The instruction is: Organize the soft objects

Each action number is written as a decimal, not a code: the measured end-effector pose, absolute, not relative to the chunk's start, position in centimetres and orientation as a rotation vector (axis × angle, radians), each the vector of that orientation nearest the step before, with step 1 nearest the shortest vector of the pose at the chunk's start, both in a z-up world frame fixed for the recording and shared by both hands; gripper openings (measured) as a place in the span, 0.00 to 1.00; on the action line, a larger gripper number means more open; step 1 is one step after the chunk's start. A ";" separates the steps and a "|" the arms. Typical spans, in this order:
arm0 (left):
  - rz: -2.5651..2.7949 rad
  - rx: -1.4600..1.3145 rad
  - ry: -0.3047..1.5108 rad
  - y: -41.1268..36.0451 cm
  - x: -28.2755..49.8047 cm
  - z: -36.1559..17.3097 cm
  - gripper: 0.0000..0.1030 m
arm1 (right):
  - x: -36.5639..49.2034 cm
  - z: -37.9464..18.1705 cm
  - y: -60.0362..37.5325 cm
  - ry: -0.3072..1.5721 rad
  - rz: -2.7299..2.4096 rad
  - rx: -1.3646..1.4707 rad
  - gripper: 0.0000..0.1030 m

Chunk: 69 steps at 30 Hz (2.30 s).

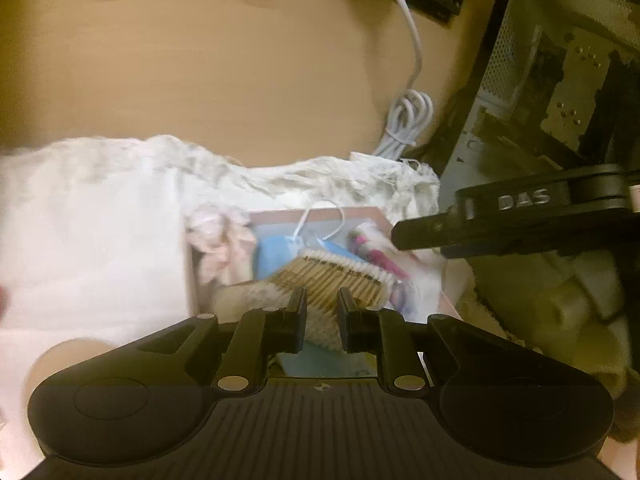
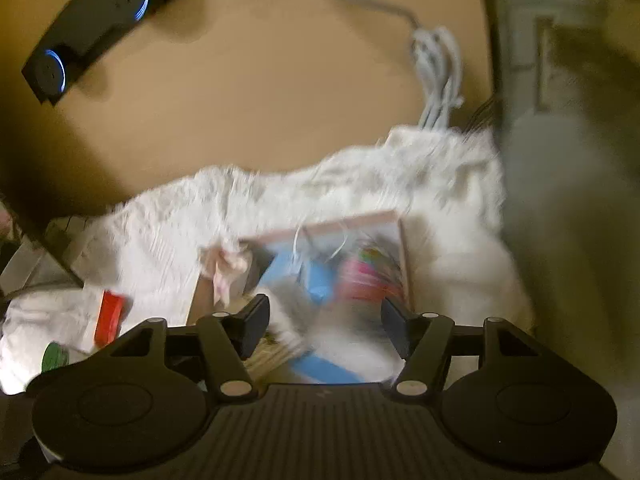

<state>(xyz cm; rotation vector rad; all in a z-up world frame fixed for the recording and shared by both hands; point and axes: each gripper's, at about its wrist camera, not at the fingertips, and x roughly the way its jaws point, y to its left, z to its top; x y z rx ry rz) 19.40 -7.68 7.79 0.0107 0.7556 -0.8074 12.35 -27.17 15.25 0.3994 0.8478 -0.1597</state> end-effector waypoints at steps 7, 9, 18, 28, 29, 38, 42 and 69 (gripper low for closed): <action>-0.791 0.077 0.747 -9.4 20.2 7.3 0.19 | 14.8 12.7 -27.9 0.954 -0.234 0.363 0.22; -0.794 0.089 0.746 -9.3 20.1 7.3 0.19 | 14.8 11.0 -28.5 1.004 -0.232 0.417 0.20; -0.805 0.072 0.756 -8.6 20.0 7.1 0.20 | 13.3 11.9 -27.7 0.974 -0.230 0.376 0.22; -0.753 -0.042 0.612 -1.0 15.3 10.5 0.22 | 11.5 18.2 -23.1 0.807 -0.232 0.213 0.51; -0.729 -0.047 0.591 0.4 14.7 10.9 0.22 | 11.5 18.8 -22.1 0.790 -0.218 0.190 0.52; -0.295 -0.164 0.583 16.0 11.9 10.0 0.22 | 15.8 21.0 -8.9 0.791 0.057 0.086 0.70; -0.190 -0.224 0.628 21.8 10.9 8.4 0.22 | 20.1 19.2 -3.5 0.921 0.149 0.228 0.70; -0.321 -0.259 0.729 25.8 10.7 3.5 0.22 | 33.8 5.2 7.1 1.281 0.063 0.206 0.22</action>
